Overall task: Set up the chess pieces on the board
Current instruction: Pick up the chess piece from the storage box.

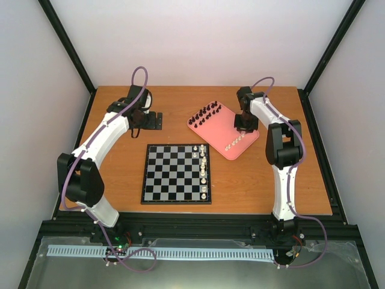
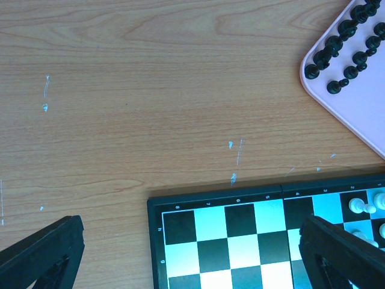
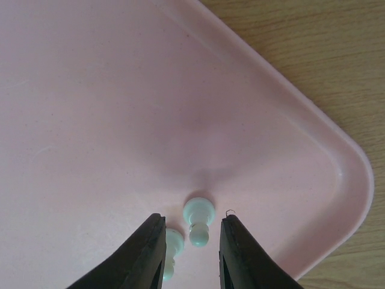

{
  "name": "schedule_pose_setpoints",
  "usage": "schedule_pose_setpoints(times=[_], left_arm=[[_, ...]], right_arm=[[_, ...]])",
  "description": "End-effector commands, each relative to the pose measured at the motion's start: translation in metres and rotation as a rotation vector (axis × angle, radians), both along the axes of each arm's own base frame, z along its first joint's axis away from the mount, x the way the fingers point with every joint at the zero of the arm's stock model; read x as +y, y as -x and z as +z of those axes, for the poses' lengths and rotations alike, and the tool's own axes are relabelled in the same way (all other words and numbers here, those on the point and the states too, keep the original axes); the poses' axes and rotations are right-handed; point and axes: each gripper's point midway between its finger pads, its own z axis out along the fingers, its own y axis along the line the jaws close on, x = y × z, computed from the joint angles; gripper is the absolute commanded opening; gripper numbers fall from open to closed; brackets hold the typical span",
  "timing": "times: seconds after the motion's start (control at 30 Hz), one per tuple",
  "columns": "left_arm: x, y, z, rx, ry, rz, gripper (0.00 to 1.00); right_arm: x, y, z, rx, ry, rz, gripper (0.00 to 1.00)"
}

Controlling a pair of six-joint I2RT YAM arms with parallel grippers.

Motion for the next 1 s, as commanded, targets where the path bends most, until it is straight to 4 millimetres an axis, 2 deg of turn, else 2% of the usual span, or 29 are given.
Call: schedule_pose_setpoints(times=[0.0,0.6,0.7,0.8,0.97], left_arm=[[0.000,-0.001,0.004,-0.011,0.003,0.006,1.00],[0.001,-0.001,0.003,-0.009,0.000,0.010,1.00],[0.001,-0.002,0.004,-0.012,0.000,0.011,1.00],[0.000,-0.003,0.005,-0.014,0.002,0.010,1.00],[0.001,-0.003,0.009,-0.021,0.001,0.014,1.00]], right_arm=[[-0.004,0.002,-0.010,0.019,0.016,-0.008,0.30],[-0.007,-0.002,-0.015,0.024,0.030,-0.008,0.21],[-0.008,-0.004,-0.012,0.014,0.031,-0.008,0.15],[-0.009,-0.007,-0.008,0.004,0.033,-0.001,0.04],[-0.006,-0.016,0.014,-0.049,0.019,0.014,0.03]])
